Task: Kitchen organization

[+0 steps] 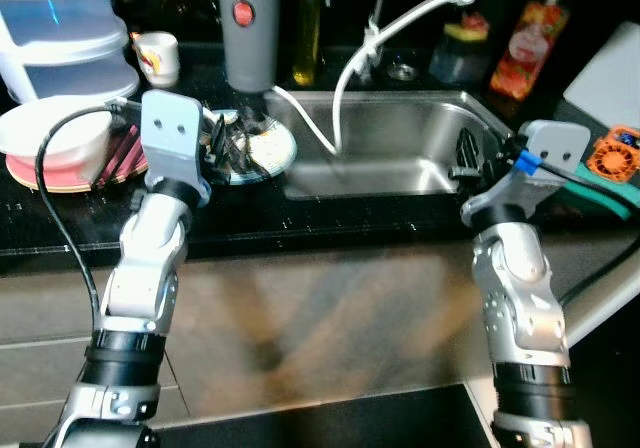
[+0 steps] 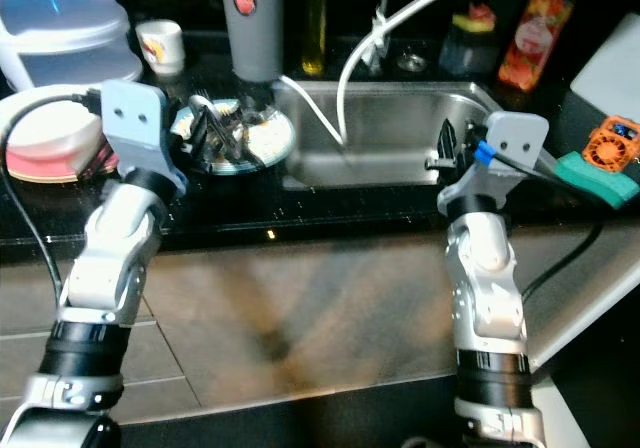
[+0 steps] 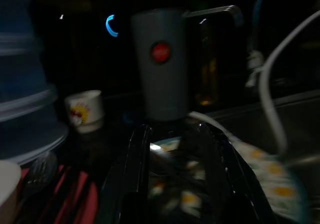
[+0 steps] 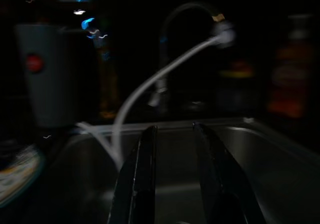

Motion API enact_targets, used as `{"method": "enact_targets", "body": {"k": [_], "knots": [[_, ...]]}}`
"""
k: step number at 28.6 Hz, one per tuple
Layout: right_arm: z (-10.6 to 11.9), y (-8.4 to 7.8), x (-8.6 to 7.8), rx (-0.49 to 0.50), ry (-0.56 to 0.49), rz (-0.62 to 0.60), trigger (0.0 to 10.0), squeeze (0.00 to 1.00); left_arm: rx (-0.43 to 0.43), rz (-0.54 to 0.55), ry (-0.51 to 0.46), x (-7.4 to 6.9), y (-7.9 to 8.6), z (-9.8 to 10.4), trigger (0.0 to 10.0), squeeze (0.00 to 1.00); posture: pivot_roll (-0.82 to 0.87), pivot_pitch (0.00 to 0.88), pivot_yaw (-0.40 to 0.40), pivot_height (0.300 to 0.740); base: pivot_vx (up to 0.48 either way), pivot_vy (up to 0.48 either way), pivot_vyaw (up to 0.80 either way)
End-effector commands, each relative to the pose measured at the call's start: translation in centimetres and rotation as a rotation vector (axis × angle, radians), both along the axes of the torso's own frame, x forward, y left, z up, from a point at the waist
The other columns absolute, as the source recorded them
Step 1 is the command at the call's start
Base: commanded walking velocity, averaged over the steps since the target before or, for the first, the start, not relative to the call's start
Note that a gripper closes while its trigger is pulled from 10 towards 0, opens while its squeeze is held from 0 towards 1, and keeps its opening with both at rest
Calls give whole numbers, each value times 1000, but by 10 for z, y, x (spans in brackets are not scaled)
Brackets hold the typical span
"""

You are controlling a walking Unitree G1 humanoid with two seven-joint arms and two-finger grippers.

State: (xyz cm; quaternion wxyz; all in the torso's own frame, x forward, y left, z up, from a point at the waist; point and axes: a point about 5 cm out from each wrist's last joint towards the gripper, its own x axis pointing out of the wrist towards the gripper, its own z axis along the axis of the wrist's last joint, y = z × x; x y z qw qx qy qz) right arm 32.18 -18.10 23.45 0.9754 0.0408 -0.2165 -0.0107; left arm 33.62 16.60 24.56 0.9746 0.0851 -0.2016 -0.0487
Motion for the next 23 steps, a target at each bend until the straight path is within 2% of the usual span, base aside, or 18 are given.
{"method": "enact_targets", "body": {"k": [1, 7, 15, 20, 22, 23], "knots": [[0, -3, 0, -3, 1, -10, 10000, 0, 18, 1, 1, 1, -1, 0, 10000, 0, 62, 0, -52, 740, 469, 0, 0], [-1, -4, 0, -3, 1, -12, 10000, 0, 21, -2, -2, 0, -2, 1, 10000, 0, 62, 0, -50, 740, 408, 0, 0], [-1, -4, 0, -2, 1, -11, 10000, 0, 44, -24, 4, -2, -6, 3, 10000, 0, 62, 0, -50, 740, 0, 0, 0], [0, -3, 1, -5, 2, -9, 10000, 0, 32, -98, 32, -6, -10, 11, 10000, 0, 66, 0, -50, 740, 0, 0, 0], [0, -4, 1, -5, 1, -8, 10000, 0, 31, -125, 62, -6, -11, 13, 10000, 0, 69, 0, -52, 740, 0, 0, 0], [0, -3, 1, -6, 1, -8, 10000, 0, 40, -152, 112, -6, -12, 13, 10000, 0, 69, 0, -52, 740, 0, 0, 0]]}}
